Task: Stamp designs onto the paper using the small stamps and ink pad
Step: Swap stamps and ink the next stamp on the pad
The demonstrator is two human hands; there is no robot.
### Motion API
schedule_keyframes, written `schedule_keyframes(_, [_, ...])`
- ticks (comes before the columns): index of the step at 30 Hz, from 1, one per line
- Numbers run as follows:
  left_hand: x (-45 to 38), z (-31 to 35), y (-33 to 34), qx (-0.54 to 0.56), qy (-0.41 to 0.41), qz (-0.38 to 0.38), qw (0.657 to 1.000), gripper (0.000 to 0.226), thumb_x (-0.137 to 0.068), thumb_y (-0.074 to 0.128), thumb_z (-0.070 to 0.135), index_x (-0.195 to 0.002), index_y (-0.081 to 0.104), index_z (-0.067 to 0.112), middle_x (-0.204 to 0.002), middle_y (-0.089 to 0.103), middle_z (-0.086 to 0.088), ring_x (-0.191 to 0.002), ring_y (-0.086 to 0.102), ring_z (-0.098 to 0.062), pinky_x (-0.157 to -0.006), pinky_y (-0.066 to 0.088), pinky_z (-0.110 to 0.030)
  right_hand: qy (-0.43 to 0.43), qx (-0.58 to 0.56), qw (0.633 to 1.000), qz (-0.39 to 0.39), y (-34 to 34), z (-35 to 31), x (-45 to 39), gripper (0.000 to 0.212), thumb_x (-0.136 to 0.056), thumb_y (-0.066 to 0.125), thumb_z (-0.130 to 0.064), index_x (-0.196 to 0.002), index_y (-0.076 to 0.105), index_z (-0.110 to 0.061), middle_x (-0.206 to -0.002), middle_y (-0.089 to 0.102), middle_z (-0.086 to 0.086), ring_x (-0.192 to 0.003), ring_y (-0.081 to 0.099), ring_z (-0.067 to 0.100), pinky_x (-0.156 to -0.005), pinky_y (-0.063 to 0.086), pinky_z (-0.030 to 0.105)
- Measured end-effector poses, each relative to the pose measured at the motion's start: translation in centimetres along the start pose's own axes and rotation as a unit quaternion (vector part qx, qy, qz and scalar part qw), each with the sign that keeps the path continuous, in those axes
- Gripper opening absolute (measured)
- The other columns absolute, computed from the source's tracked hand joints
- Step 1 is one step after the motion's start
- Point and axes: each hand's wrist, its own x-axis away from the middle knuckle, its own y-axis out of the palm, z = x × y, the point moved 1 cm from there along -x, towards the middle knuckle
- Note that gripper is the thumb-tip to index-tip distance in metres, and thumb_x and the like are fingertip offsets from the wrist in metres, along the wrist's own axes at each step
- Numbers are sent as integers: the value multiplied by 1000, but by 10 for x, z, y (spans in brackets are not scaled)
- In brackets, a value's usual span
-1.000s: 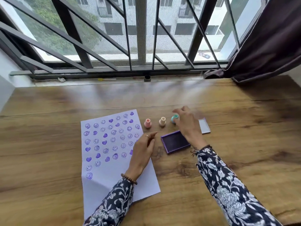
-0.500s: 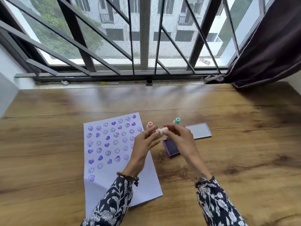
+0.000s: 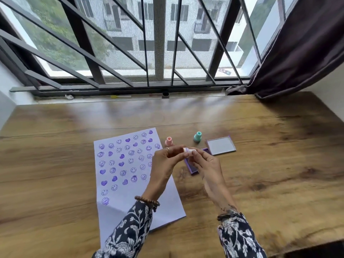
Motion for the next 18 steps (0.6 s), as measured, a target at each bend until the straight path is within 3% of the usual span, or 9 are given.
schedule_keyframes(3, [-1,-2,-1,-59,10,24,998,18,-67,78,16,-84,74,21,-79,75,13,-81,67,2,-74,47,-6,54,-59,997,25,1,8,1,17,-87,56,-18,-89,70,-8,-73,73,0,-68,67,7,-61,53,14])
schedule_keyframes(5, [-3,-7,-7,-90,14,47,995,25,-65,79,10,-87,74,20,-77,73,12,-74,65,6,-71,47,-5,79,-118,988,58,0,10,0,22,-89,53,-17,-80,69,-5,-61,72,0,-56,65,7,-53,53,14])
schedule_keyframes(7, [-2,-11,-13,-138,29,46,989,28,-67,77,4,-91,72,16,-81,72,2,-72,66,1,-71,49,-11,90,-159,981,71,-5,11,0,29,-90,51,-13,-69,70,-6,-57,70,1,-50,64,7,-51,54,14])
schedule_keyframes(9, [-1,-19,-18,-256,59,25,964,25,-73,72,6,-96,70,16,-88,72,0,-81,65,-8,-78,48,-23,92,-167,979,69,-12,11,0,37,-91,51,-10,-61,73,-7,-57,71,2,-52,65,6,-52,55,14])
schedule_keyframes(11, [2,-29,-20,-367,72,14,927,26,-80,64,10,-104,66,20,-101,71,2,-95,62,-13,-79,45,-27,78,-128,987,63,-19,11,0,35,-90,51,-9,-64,75,-9,-62,73,1,-57,66,5,-56,55,13])
schedule_keyframes(15, [1,-41,-19,-424,74,14,903,38,-80,64,15,-117,59,21,-104,68,-4,-102,59,-23,-85,44,-33,22,51,994,95,-27,9,-4,10,-85,61,-8,-89,70,-9,-73,74,-2,-68,65,8,-63,55,15])
schedule_keyframes(18, [-5,-47,-16,-455,76,-1,887,67,-67,76,34,-127,50,19,-117,63,-4,-110,53,-22,-92,41,-35,-53,246,958,136,-26,5,-6,7,-77,71,-16,-83,71,-20,-78,73,1,-72,64,10,-70,52,24])
